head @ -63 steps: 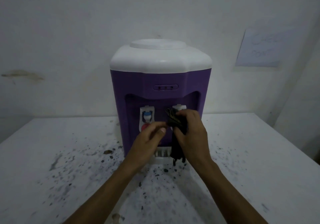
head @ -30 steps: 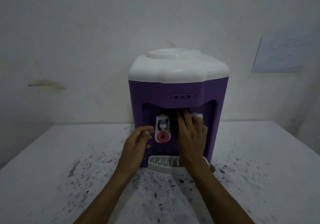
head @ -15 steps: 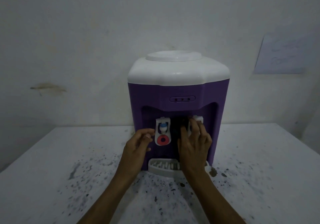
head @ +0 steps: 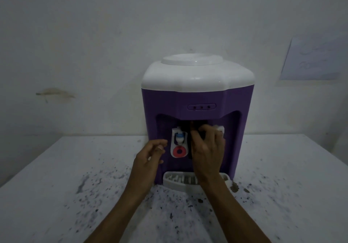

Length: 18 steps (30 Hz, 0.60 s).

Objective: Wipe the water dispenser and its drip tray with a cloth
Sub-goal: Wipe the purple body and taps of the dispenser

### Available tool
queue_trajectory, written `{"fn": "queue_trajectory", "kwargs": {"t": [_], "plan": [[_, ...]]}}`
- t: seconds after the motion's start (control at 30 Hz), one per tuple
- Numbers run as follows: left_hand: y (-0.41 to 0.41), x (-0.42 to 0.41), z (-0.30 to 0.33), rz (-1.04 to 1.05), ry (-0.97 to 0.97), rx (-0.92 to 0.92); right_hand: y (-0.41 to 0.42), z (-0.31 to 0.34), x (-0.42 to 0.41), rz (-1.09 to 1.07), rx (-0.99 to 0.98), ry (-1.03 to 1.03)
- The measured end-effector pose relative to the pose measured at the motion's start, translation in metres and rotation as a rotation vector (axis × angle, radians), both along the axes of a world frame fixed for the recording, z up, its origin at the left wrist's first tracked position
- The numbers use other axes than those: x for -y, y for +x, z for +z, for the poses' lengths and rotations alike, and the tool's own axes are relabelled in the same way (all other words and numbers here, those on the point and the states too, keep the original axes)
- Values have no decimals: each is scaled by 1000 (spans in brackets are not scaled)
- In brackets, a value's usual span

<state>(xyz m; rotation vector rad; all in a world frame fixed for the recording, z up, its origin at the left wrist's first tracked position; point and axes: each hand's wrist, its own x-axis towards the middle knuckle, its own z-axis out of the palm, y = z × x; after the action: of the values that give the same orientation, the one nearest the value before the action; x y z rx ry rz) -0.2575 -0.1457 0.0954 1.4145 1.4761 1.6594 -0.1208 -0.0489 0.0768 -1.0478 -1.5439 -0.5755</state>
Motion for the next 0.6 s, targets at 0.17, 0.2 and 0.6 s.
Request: {"fn": "queue_trajectory", "kwargs": {"t": [0.17, 0.2, 0.6], "plan": [[-2, -1, -2, -5, -7, 7, -8, -8, 4, 186, -21, -194], [-2, -2, -3, -4, -7, 6, -12, -12, 9, 200, -66, -229], [2, -6, -6, -17, -16, -6, -30, -38, 39, 570, -249, -541]]}}
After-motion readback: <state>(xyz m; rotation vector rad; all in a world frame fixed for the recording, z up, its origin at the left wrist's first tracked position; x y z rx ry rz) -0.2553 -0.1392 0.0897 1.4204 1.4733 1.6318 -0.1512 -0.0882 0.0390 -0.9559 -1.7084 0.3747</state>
